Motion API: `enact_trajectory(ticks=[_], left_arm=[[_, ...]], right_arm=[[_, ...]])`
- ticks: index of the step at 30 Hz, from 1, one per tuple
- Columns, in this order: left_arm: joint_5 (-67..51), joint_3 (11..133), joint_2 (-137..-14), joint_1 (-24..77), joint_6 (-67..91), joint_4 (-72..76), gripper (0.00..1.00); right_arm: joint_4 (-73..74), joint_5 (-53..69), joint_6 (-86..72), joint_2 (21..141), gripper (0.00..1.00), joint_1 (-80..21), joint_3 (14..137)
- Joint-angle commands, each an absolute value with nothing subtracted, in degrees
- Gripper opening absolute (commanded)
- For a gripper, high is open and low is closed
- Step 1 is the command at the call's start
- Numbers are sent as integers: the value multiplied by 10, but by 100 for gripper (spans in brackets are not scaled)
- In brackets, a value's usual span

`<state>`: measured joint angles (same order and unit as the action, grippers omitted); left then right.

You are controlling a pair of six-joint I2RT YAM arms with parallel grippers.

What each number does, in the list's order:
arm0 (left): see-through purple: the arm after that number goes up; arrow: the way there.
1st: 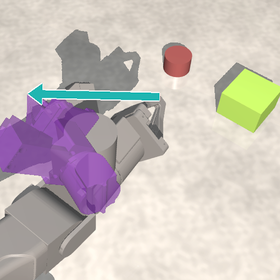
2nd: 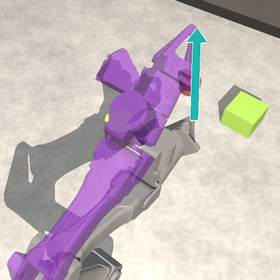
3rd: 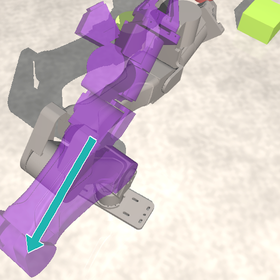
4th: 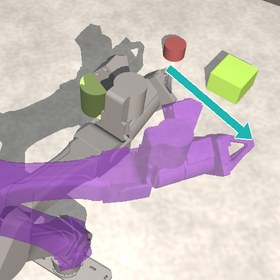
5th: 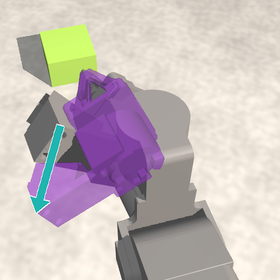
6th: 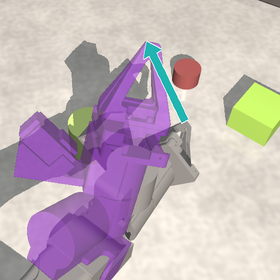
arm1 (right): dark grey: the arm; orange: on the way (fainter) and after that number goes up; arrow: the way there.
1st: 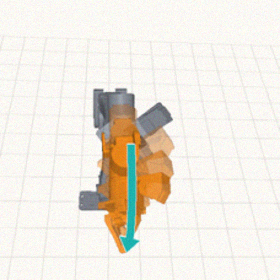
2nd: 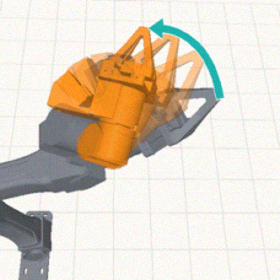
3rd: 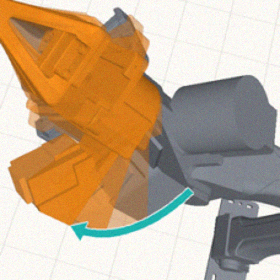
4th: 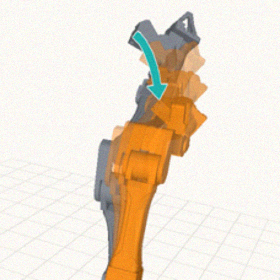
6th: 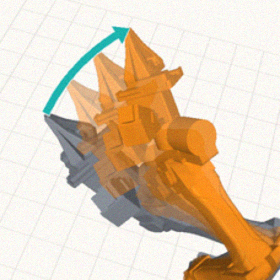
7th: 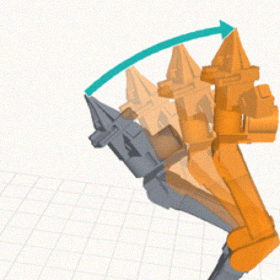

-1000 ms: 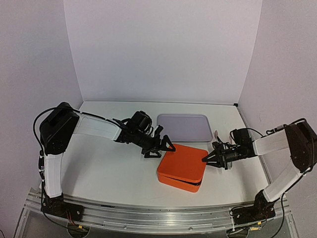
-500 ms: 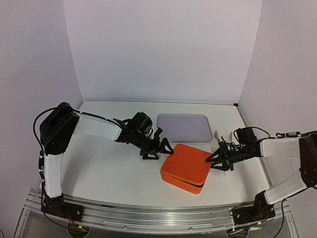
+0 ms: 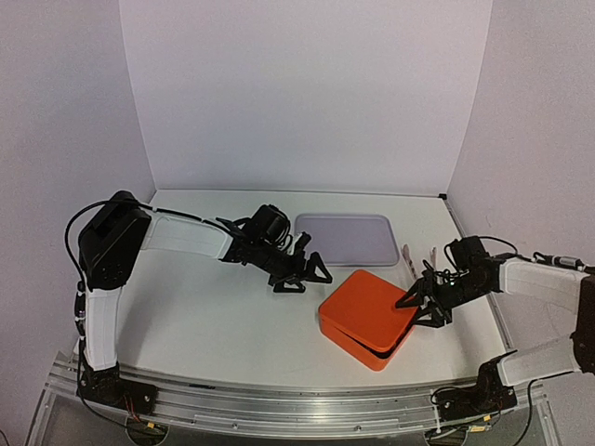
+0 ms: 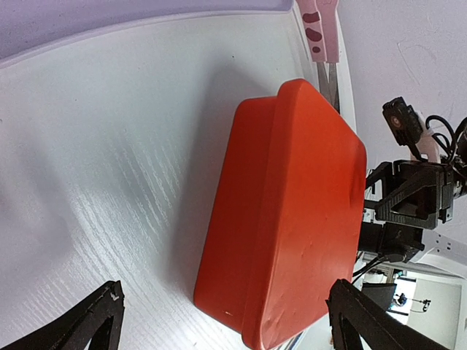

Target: Pack the cookies

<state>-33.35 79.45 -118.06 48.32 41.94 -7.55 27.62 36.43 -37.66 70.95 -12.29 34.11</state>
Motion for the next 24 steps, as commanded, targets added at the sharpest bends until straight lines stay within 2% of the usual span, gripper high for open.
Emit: enact_trajectory(ticks=[1,14,18,21,24], left_arm=[[-345,828,-1194,488,404,-76,97],[-371,983,-1292,492,328,-139,97],[-390,995,-1305,496,315,-144,97],[-401,1008,-1317,503,310,-146,96],[-410,1025,-1331,510,308,-146,95]], right_arm=[[376,303,-371,681,60,-124,373],[500,250,-379,605,63,-123,406],[506,250,-392,586,69,-123,385],[462,250,-407,595,72,-124,360],[356,283,-445,596,75,-124,325]])
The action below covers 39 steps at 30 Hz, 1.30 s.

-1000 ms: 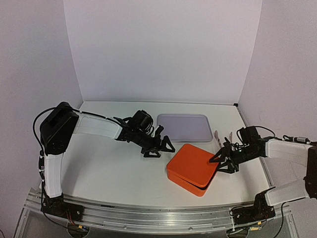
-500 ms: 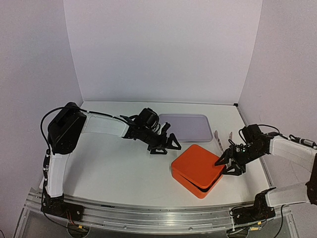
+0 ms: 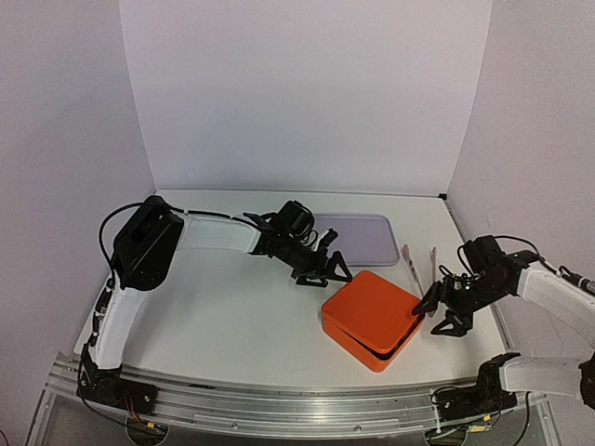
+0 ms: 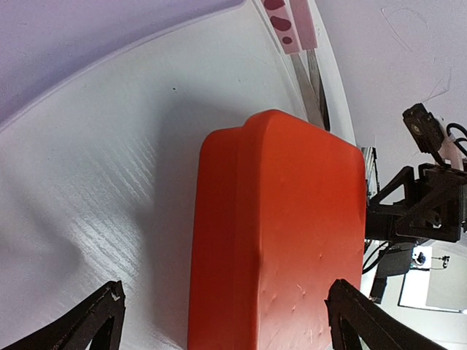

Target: Pack the cookies

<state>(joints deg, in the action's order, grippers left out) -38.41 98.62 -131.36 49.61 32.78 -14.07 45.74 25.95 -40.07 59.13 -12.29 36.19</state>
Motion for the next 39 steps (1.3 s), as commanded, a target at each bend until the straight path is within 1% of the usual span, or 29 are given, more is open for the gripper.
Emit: enact_trajectory(ticks=[1,3,10,15,22,35,39], left_arm=[[-411,1028,-1333,512,308,-148,94],[-410,1030,-1334,514,307,-149,93],[-407,1026,-1333,518,307,-150,91],[-401,1022,-1329,522,306,-155,88],[-362,972,-1294,523,312,-159,85],[-313,889,-1228,524,343,-134,85],[-303,875,-1220,524,346,-137,85]], right_arm=[[324,292,-453,599,75,-123,319],[304,295,-452,621,77,-124,320],[233,298,-458,680,76,-124,318],[187,317,-456,737,74,-124,332],[117,350,-463,808,69,-126,357],[98,372,-448,938,67,-181,462],[98,366,-451,947,60,-192,472]])
